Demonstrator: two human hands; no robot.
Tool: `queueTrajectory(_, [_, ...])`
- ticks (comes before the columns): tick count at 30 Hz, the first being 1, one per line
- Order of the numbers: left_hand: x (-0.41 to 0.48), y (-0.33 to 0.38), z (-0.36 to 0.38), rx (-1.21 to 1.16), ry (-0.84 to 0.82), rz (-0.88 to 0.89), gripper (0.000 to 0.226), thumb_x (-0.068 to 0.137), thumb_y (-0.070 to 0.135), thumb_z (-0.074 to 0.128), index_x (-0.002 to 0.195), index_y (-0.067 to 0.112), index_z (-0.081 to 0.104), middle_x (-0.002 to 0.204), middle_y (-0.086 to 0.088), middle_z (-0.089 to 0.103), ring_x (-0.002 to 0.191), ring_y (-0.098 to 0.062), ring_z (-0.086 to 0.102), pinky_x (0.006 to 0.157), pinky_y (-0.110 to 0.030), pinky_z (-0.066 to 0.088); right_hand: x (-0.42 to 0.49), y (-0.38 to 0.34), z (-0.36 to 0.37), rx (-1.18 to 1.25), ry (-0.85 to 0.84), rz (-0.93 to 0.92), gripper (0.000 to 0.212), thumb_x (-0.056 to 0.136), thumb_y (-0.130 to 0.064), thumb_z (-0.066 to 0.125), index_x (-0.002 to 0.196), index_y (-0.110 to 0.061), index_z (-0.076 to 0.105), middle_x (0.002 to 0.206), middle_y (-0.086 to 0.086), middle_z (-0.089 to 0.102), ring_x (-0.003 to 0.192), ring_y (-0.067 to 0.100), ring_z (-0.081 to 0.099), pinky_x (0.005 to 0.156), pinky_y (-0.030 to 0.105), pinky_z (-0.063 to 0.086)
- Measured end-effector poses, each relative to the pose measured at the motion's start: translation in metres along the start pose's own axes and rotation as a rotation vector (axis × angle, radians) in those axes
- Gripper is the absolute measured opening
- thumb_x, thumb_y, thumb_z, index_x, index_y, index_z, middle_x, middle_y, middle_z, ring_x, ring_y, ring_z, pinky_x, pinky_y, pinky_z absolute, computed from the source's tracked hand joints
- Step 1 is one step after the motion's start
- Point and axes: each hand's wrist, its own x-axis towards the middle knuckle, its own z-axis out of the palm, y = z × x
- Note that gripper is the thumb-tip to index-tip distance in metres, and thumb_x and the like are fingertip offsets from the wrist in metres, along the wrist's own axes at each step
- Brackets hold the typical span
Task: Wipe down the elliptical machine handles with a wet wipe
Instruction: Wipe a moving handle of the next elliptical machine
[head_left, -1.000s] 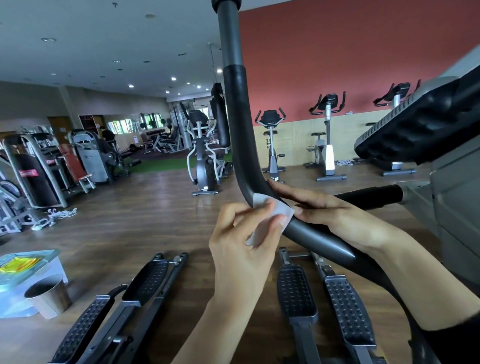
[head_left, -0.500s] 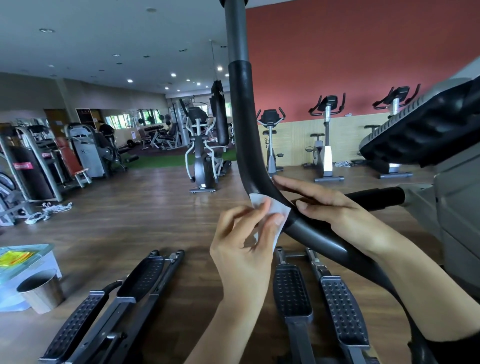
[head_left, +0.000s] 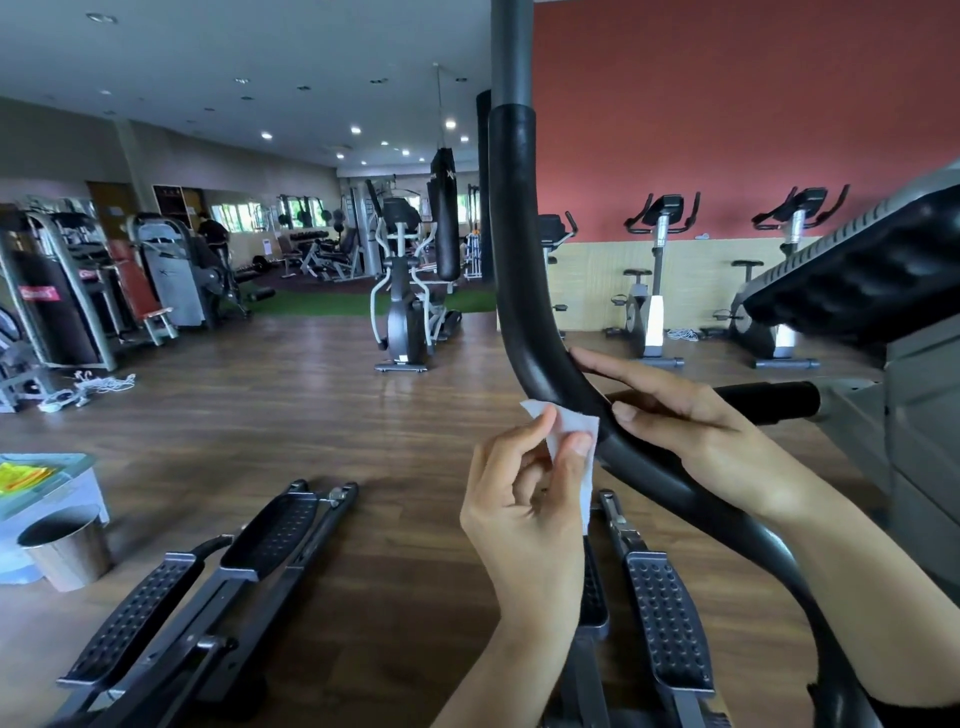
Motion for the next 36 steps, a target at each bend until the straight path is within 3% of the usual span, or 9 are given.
queueTrajectory(6, [0.004,0.008,0.010,-0.155,0.070,-0.229,0.023,0.075,0.007,0.078,0.097,0.009,0.071,0.094,-0.012,0.072,0.082,-0.015,0.071,0.070,-0.016,0.053,-0.012,0.000,0.001,-0.089,0.009,-0.009,0.052,0.092,-0.012,0.049,0.139,-0.032,0.046,0.131,-0.018,0.059,0.129,0.001,0.047,0.106,0.014,0.033])
queueTrajectory(11, [0.001,0.012,0.012,-0.146,0.080,-0.207,0.023,0.075,0.007,0.079,0.095,0.008,0.069,0.092,-0.013,0.071,0.079,-0.013,0.071,0.068,-0.015,0.052,-0.014,0.002,0.004,-0.126,0.047,-0.019,0.051,0.090,-0.016,0.051,0.139,-0.030,0.047,0.134,-0.018,0.057,0.130,0.000,0.046,0.109,0.017,0.032])
queueTrajectory(16, [0.002,0.012,0.010,-0.103,0.055,-0.149,0.022,0.073,0.015,0.081,0.092,0.013,0.070,0.091,-0.014,0.070,0.081,-0.022,0.070,0.068,-0.018,0.053,-0.016,0.001,0.004,-0.132,0.056,-0.022,0.048,0.091,-0.019,0.050,0.138,-0.029,0.047,0.134,-0.020,0.056,0.130,-0.003,0.044,0.104,0.010,0.032])
queueTrajectory(21, [0.023,0.008,0.010,-0.129,0.109,-0.205,0.017,0.078,0.012,0.077,0.095,0.014,0.073,0.092,-0.004,0.074,0.077,-0.011,0.070,0.069,-0.015,0.052,-0.014,0.001,0.008,-0.108,0.108,-0.015,0.043,0.094,-0.018,0.052,0.136,-0.028,0.051,0.123,-0.014,0.066,0.117,0.002,0.058,0.096,0.011,0.041])
queueTrajectory(26, [0.001,0.005,0.008,-0.212,0.075,-0.276,0.018,0.079,0.005,0.074,0.094,0.016,0.071,0.077,0.002,0.074,0.074,-0.010,0.069,0.069,-0.017,0.053,-0.010,-0.004,0.014,-0.094,0.156,-0.007,0.045,0.091,-0.025,0.050,0.134,-0.035,0.051,0.120,-0.015,0.067,0.114,0.001,0.060,0.094,0.012,0.043])
queueTrajectory(30, [0.019,0.002,0.010,-0.306,0.111,-0.391,0.016,0.077,0.010,0.074,0.093,0.011,0.072,0.086,0.002,0.076,0.087,-0.013,0.072,0.083,-0.030,0.055,0.001,-0.010,0.018,-0.108,0.202,-0.015,0.043,0.096,-0.022,0.050,0.135,-0.038,0.050,0.123,-0.015,0.065,0.113,-0.001,0.060,0.096,0.013,0.043])
queueTrajectory(34, [0.025,0.002,0.010,-0.398,0.098,-0.477,0.031,0.070,0.022,0.072,0.098,0.009,0.072,0.093,-0.004,0.076,0.093,-0.017,0.071,0.093,-0.038,0.053,0.017,-0.015,0.023,-0.184,0.207,-0.054,0.044,0.099,-0.019,0.051,0.139,-0.035,0.047,0.137,-0.016,0.054,0.129,0.000,0.046,0.110,0.028,0.035])
queueTrajectory(36, [0.018,0.006,0.008,-0.391,0.081,-0.486,0.035,0.070,0.021,0.072,0.101,0.006,0.072,0.095,-0.005,0.075,0.094,-0.018,0.071,0.092,-0.038,0.054,0.023,-0.016,0.027,-0.233,0.230,-0.067,0.044,0.098,-0.020,0.052,0.138,-0.038,0.047,0.141,-0.019,0.048,0.132,-0.008,0.038,0.109,0.017,0.031])
